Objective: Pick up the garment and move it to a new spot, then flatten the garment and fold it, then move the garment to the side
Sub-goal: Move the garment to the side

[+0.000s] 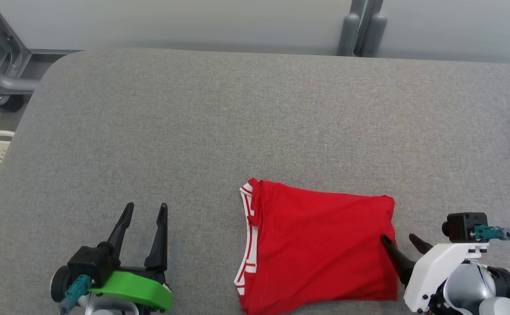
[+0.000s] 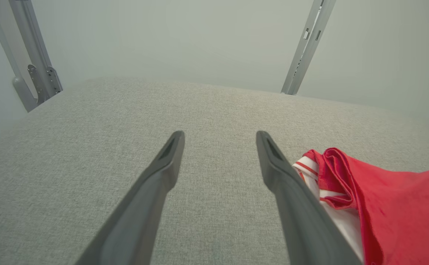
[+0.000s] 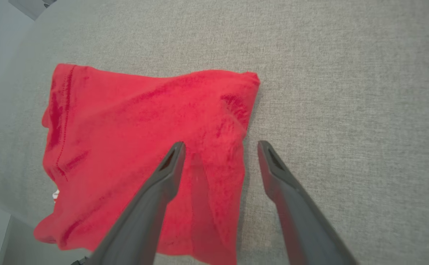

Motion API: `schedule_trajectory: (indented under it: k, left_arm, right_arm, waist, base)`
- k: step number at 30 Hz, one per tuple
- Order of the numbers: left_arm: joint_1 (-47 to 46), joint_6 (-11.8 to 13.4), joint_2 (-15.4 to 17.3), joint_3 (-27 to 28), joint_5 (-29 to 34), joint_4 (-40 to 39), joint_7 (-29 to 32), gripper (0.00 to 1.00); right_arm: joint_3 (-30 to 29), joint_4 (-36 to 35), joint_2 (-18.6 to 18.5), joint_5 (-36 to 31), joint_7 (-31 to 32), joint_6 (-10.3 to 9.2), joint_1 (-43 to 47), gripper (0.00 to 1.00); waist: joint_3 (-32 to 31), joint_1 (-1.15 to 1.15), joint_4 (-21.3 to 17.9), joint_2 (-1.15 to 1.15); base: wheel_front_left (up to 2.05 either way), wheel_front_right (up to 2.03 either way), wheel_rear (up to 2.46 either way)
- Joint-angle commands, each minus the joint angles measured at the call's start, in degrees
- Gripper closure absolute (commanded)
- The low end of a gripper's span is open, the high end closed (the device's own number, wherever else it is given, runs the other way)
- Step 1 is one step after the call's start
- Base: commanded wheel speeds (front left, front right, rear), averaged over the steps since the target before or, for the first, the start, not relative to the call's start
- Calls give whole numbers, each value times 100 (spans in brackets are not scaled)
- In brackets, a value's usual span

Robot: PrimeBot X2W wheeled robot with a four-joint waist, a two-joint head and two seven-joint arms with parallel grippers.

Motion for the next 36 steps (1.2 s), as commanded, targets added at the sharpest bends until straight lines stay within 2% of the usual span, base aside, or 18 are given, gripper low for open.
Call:
schedule_trajectory:
  k: [1,15,16,17,19,20,31,36]
  left_arm:
    - [-105,-12,35,1,11,-17,-14,0]
    - [-282,-12,41,0,21,-66,-14,0]
    - [-292,-12,43,-4,20,-60,-14,0]
    - [-302,-12,42,6,22,-58,-14,0]
    - [-309,-12,36,17,27,-59,-14,0]
    - [-310,-12,34,23,28,-59,-14,0]
    - [-299,-12,-16,95,54,-55,-14,0]
    - [-361,-12,-27,107,93,-136,-14,0]
  right_arm:
    - [-53,88,-10,22,45,-1,58,0]
    - [50,1072,-11,371,-252,-1,-396,0]
    - [64,1170,-10,399,-276,-1,-426,11]
    - [83,1254,-7,393,-273,-1,-450,37]
    - [102,1386,-6,383,-280,-1,-491,75]
    - [107,1436,-3,363,-284,-1,-507,100]
    - [44,1411,-18,168,-384,-6,-641,100]
    - [129,1162,-17,-342,-216,-5,-1118,100]
  waist:
    - [50,0,9,0]
    - [336,0,209,0]
    - [348,0,223,0]
    - [358,0,236,0]
    - [376,0,254,0]
    - [384,0,261,0]
    - [348,0,185,0]
    - [413,0,37,0]
  base:
    - [0,0,0]
    - [0,0,0]
    - [0,0,0]
    - [0,0,0]
    - [0,0,0]
    - [0,0,0]
    - [0,0,0]
    - [0,0,0]
